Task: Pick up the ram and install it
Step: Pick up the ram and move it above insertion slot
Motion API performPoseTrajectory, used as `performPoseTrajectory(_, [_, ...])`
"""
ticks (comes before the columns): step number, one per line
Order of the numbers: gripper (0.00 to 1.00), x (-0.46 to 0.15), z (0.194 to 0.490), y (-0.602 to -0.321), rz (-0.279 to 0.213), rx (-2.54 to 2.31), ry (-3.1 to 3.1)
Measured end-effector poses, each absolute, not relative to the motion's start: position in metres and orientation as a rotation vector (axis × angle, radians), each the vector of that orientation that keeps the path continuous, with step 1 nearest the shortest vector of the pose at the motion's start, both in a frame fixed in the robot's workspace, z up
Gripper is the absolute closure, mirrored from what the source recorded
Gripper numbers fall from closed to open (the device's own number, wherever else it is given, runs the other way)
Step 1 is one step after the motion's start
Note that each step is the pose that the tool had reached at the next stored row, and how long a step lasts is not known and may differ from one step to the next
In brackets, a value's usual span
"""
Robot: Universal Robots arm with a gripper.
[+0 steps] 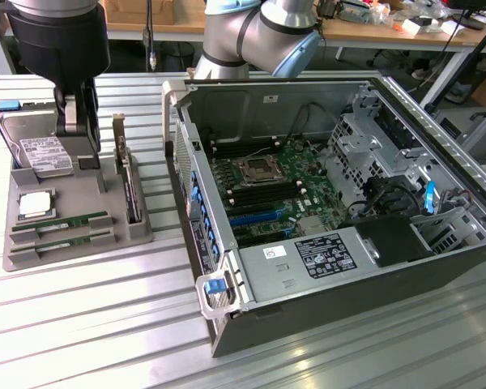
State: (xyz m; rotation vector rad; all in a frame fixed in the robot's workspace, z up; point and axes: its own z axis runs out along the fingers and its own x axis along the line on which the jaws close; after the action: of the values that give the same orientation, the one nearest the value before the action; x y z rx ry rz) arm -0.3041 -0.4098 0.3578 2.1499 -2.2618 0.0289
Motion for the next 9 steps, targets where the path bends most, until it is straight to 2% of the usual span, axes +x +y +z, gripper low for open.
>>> performPoseTrajectory(9, [0.64,-0.3041,0.3521,-0.4097,0.029,2.15,-2.262])
